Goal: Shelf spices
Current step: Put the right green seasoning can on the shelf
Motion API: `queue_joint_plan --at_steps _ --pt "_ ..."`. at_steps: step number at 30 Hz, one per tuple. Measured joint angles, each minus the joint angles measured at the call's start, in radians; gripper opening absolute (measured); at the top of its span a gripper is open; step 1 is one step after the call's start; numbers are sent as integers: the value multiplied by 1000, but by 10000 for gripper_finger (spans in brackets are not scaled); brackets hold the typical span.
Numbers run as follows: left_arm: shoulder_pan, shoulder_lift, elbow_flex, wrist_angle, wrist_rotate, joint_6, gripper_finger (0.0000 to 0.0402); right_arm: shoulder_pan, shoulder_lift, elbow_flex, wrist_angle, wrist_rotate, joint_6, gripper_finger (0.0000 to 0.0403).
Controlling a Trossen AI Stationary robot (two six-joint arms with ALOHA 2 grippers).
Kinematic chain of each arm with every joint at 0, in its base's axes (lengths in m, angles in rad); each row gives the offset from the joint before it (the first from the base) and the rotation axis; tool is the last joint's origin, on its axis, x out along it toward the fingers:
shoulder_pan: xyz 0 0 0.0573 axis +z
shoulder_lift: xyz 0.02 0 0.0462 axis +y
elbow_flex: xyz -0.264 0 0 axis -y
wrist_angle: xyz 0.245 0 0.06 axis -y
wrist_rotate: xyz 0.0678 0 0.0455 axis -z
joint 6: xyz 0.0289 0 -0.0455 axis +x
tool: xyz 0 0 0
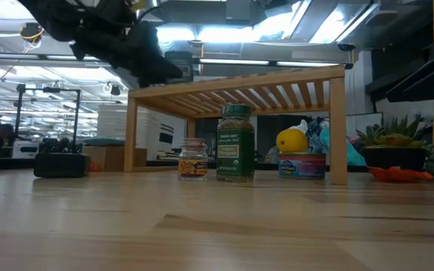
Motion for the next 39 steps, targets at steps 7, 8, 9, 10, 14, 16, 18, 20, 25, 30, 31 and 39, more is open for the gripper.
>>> queue_joint_plan --at_steps 7,8,9,10,14,16,18,20,25,30,31,39 --pt "2 8 -3 68 35 -7 100 0 0 0 0 -2 -1 172" --pt "2 7 -3 69 35 -9 108 0 0 0 0 -9 -1 172" --pt "2 7 -4 72 33 -15 123 0 0 0 0 -12 -1 172" --pt "2 7 -4 73 29 -21 141 0 0 0 0 -14 -1 172" --pt "-3 8 -6 68 -3 -27 201 0 0 0 1 -25 -1 172" --pt "-4 8 -6 73 -12 -40 216 0 0 0 1 -25 0 172" --pt "-4 8 -6 73 -12 -46 222 0 0 0 1 -26 0 172" --pt "-4 8 -6 76 -12 -54 224 0 0 0 1 -26 0 172" --pt "-4 8 -6 114 -12 -58 226 0 0 0 1 -27 0 172" --pt "-4 8 -6 208 -12 -111 227 0 0 0 1 -27 0 172" --pt "-4 8 -6 227 -12 -122 227 0 0 0 1 -27 0 172" --pt "-4 -9 -5 283 -12 -169 228 0 0 0 1 -37 0 172"
